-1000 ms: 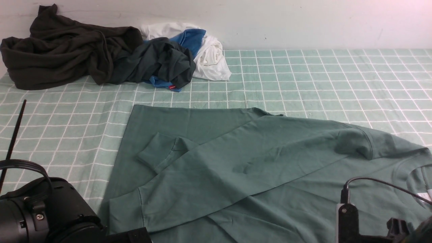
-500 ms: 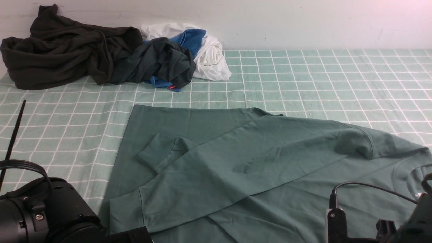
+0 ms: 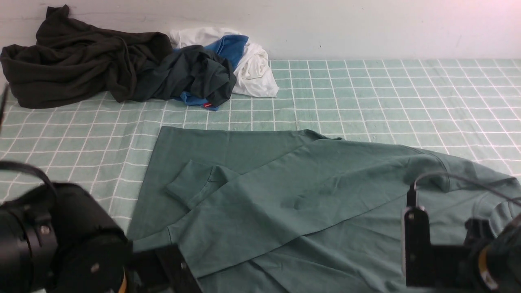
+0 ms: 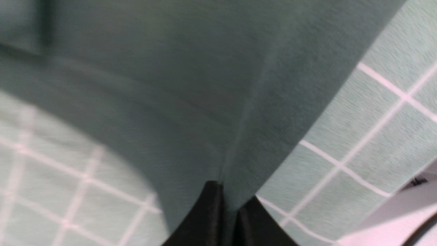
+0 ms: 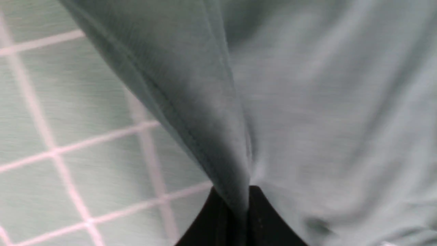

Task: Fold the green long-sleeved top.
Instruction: Use both arms to drag the lower edge of the fabric forward and fold it over the upper edge

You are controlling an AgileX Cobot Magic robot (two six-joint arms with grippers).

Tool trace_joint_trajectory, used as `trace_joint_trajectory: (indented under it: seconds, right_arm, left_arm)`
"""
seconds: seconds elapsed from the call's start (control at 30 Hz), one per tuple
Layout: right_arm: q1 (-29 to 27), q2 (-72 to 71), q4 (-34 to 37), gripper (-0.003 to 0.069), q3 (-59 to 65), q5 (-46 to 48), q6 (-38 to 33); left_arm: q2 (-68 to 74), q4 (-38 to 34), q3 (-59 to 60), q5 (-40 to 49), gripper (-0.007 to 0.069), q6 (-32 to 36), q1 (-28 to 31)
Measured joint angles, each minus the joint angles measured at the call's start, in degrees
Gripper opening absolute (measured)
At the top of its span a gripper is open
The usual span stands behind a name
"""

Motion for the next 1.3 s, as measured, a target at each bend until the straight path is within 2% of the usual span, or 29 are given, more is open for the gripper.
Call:
trace_joint_trajectory:
  seconds: [0.13, 0.23, 0.27, 0.33, 0.43, 0.47, 0.6, 0.73, 0.83, 0.9, 1.03, 1.13, 1.23, 1.3]
  right_arm:
    - [-6.83, 0.62, 0.15, 0.0021, -9.23, -0.95, -1.61]
    - [-14.07, 5.40, 5.94, 0.0020, -18.00, -3.87, -6.59]
    - [-14.07, 5.79, 6.86, 0.0020, -18.52, -4.11, -6.97]
    - [-18.33, 11.61, 11.91, 0.0020, -25.52, -4.85, -12.14]
    - [-20.44, 16.59, 14.06, 0.0020, -30.45, -5.00, -14.40]
    - [-21.79, 21.06, 15.07, 0.0020, -34.34, -5.56, -15.18]
    - [-23.43, 30.34, 15.86, 0.0020, -43.57, -7.65, -15.34]
    - [-23.87, 36.37, 16.00, 0.0025, -49.55, -8.70, -13.93]
    - [-23.87, 41.65, 15.54, 0.0059, -54.68, -9.87, -10.94]
    - [-23.87, 44.29, 13.95, 0.0110, -56.91, -10.67, -7.95]
    - [-24.31, 45.89, 8.17, 0.0253, -60.37, -10.45, 4.74]
    - [-24.60, 44.96, 3.88, 0.0339, -62.95, -5.64, 15.68]
    - [-24.60, 43.05, 5.14, 0.0370, -63.68, 2.30, 19.66]
    - [-24.60, 42.08, 9.46, 0.0373, -63.75, 8.41, 19.65]
  left_arm:
    - [1.39, 2.35, -11.00, 0.10, 0.0008, 1.22, 6.58]
    - [6.41, 2.96, -22.85, -0.65, 0.0009, 4.57, 12.92]
    - [6.84, 3.03, -23.54, -0.65, 0.0009, 4.98, 13.25]
    - [13.08, 3.56, -32.77, -0.69, 0.0009, 7.06, 17.03]
    - [18.62, 4.05, -39.86, -0.77, 0.0009, 7.83, 19.38]
    - [23.65, 4.52, -45.82, -1.03, 0.0009, 8.02, 21.05]
    - [33.84, 5.71, -56.60, -2.35, 0.0009, 8.21, 23.40]
    - [39.68, 6.40, -61.38, -3.69, 0.0011, 8.34, 24.36]
    - [45.03, 7.31, -63.92, -7.36, 0.0037, 7.86, 25.29]
    - [47.46, 7.69, -64.30, -10.26, 0.0077, 7.71, 25.78]
    - [49.90, 8.15, -64.53, -14.43, 0.0203, 5.92, 26.62]
    - [50.41, 8.29, -65.17, -15.66, 0.0326, 2.17, 27.22]
    - [50.41, 8.24, -66.82, -14.84, 0.0432, -3.90, 27.35]
    - [50.33, 7.50, -67.82, -12.52, 0.0459, -6.87, 27.13]
